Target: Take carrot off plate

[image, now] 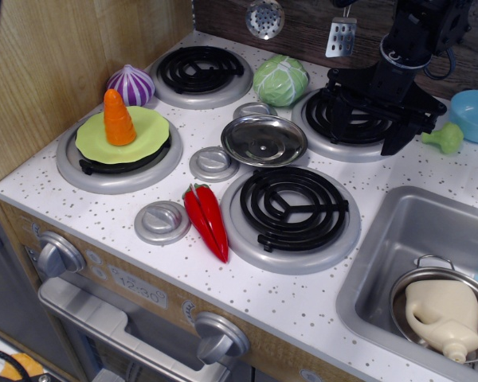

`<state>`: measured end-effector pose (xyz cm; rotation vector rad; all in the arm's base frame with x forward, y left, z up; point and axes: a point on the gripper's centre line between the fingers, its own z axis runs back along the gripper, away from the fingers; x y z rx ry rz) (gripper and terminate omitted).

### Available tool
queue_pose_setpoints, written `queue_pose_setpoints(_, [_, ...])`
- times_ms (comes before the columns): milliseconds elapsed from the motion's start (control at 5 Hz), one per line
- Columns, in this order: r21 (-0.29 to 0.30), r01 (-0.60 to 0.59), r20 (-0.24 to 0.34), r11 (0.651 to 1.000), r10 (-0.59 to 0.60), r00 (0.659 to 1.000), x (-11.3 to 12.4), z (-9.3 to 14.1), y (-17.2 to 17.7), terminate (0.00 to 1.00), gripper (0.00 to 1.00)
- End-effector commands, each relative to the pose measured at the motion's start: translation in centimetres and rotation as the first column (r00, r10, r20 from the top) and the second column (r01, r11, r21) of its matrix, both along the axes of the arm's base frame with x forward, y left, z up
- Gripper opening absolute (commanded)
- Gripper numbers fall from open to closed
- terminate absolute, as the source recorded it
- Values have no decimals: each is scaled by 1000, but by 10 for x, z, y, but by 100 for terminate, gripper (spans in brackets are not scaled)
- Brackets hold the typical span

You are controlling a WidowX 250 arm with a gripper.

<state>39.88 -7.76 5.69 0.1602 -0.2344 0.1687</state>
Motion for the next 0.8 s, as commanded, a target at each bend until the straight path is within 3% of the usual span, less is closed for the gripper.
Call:
queue_pose_setpoints(0, [0,0,0,1000,0,1000,0,0,0,0,100])
queue_pose_setpoints(600, [273,21,25,962,-29,999,-50,50,91,0,100])
